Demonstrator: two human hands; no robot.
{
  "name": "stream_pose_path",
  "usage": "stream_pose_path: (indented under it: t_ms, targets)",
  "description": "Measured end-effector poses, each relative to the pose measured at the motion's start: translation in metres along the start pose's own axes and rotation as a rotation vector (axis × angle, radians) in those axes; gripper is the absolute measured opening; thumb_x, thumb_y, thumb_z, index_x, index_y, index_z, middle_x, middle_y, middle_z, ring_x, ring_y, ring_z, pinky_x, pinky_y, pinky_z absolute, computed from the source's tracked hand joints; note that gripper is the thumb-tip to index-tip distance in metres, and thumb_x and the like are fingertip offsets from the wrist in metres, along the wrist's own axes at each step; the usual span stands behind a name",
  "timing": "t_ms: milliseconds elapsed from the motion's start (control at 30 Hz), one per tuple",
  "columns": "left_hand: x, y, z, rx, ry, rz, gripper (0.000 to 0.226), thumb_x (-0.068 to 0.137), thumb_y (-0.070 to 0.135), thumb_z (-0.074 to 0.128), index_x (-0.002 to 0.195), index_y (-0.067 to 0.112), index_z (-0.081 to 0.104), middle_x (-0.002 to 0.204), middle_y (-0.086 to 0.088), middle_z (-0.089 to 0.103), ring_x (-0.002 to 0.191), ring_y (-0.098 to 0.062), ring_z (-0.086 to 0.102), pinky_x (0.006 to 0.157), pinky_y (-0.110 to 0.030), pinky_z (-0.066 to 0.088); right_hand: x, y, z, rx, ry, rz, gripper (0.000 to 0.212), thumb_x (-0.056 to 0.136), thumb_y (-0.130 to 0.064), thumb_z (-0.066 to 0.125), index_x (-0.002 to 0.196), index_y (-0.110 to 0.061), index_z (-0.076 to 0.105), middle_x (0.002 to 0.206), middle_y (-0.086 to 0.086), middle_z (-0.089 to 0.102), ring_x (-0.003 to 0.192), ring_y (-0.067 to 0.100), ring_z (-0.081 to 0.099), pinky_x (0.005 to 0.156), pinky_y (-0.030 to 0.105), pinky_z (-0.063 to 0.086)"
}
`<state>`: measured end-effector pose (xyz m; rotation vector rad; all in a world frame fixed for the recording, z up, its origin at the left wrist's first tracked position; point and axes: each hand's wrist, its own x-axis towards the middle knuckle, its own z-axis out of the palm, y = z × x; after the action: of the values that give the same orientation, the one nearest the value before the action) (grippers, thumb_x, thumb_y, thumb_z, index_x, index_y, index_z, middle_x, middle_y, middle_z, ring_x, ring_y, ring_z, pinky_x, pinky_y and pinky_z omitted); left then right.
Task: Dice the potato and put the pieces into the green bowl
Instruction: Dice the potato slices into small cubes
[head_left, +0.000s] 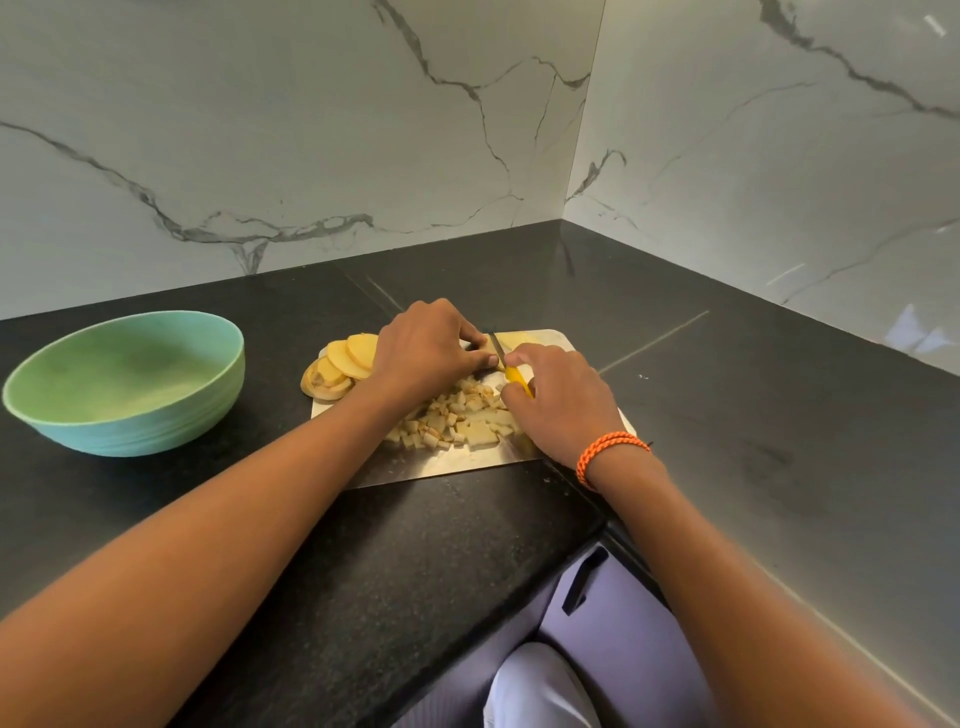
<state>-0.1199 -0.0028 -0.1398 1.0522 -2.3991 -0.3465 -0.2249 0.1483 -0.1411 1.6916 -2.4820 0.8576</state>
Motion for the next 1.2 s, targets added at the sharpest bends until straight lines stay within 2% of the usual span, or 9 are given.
stream_pose_path:
  t_ms: [133,267,467,600,667,767,900,1067,1200]
  targets:
    - [0.0,0.0,0.001,-0.001,-0.006,-0.009,0.039,0.086,0.054,0.081,0.117,0.031,0.081,0.111,0.009,0.079,0.08,-0.009,0.064,0.068,-0.031,0.057,-0.022,0.005,-0.007,0.011,-0.019,-0.022,0.037,0.097,-0.038,0.056,0.133,-0.032,0.06,0.097,-0.002,0.065,0.082,0.016,0.058,0.068,0.03,0.042]
    - [-0.001,0.002,0.001,-0.001,-0.014,-0.014,0.038,0.087,0.053,0.081,0.117,0.029,0.08,0.111,0.008,0.079,0.079,-0.01,0.064,0.07,-0.032,0.059,-0.042,0.011,-0.017,0.01,-0.01,-0.027,0.035,0.095,-0.038,0.059,0.129,-0.033,0.062,0.072,-0.013,0.047,0.068,0.009,0.047,0.065,0.029,0.037]
    - [-0.003,0.005,0.0,0.003,-0.025,-0.015,0.041,0.087,0.054,0.08,0.12,0.029,0.079,0.113,0.007,0.079,0.075,-0.01,0.062,0.066,-0.029,0.055,-0.057,0.019,-0.03,-0.007,0.003,0.01,0.032,0.095,-0.037,0.062,0.126,-0.032,0.062,0.064,-0.012,0.045,0.057,0.007,0.044,0.054,0.025,0.03]
    - [-0.002,0.005,-0.002,-0.006,-0.028,-0.011,0.04,0.088,0.054,0.079,0.12,0.029,0.079,0.11,0.006,0.079,0.073,-0.01,0.061,0.06,-0.025,0.047,-0.052,0.018,-0.027,0.054,0.033,0.019,0.034,0.094,-0.036,0.062,0.128,-0.03,0.062,0.063,-0.013,0.043,0.056,0.006,0.041,0.056,0.026,0.033]
    - [-0.002,0.005,-0.003,-0.035,-0.021,-0.017,0.038,0.088,0.054,0.079,0.118,0.03,0.08,0.104,0.007,0.08,0.071,-0.01,0.062,0.057,-0.024,0.043,-0.045,0.013,-0.023,0.08,0.046,0.019,0.035,0.094,-0.034,0.062,0.129,-0.03,0.062,0.064,-0.013,0.046,0.058,0.007,0.045,0.057,0.026,0.036]
    - [-0.001,0.001,-0.004,-0.09,-0.002,-0.048,0.03,0.088,0.05,0.08,0.111,0.03,0.083,0.095,0.009,0.079,0.074,-0.008,0.064,0.057,-0.023,0.042,-0.03,0.005,-0.016,0.089,0.075,0.025,0.035,0.093,-0.036,0.061,0.128,-0.031,0.063,0.072,-0.008,0.057,0.068,0.014,0.057,0.067,0.031,0.049]
    - [-0.001,0.001,-0.001,-0.059,0.019,-0.042,0.028,0.087,0.049,0.082,0.11,0.033,0.083,0.1,0.01,0.079,0.077,-0.007,0.063,0.057,-0.022,0.042,-0.007,-0.001,-0.004,0.079,0.073,0.004,0.036,0.094,-0.037,0.059,0.129,-0.031,0.064,0.077,-0.005,0.055,0.071,0.016,0.053,0.066,0.029,0.04]
    - [0.001,0.0,0.001,-0.048,0.027,-0.043,0.026,0.088,0.049,0.082,0.108,0.033,0.083,0.093,0.012,0.079,0.072,-0.007,0.062,0.056,-0.023,0.041,0.004,-0.002,0.0,0.043,0.052,-0.008,0.038,0.094,-0.037,0.057,0.131,-0.03,0.064,0.085,-0.003,0.06,0.078,0.017,0.056,0.076,0.033,0.052]
    - [0.002,0.002,0.002,-0.025,0.027,-0.054,0.024,0.087,0.049,0.082,0.105,0.032,0.084,0.09,0.013,0.078,0.072,-0.007,0.062,0.059,-0.026,0.048,0.003,-0.003,0.002,-0.011,0.039,-0.023,0.039,0.097,-0.036,0.056,0.134,-0.029,0.062,0.11,0.001,0.069,0.095,0.019,0.061,0.08,0.032,0.047]
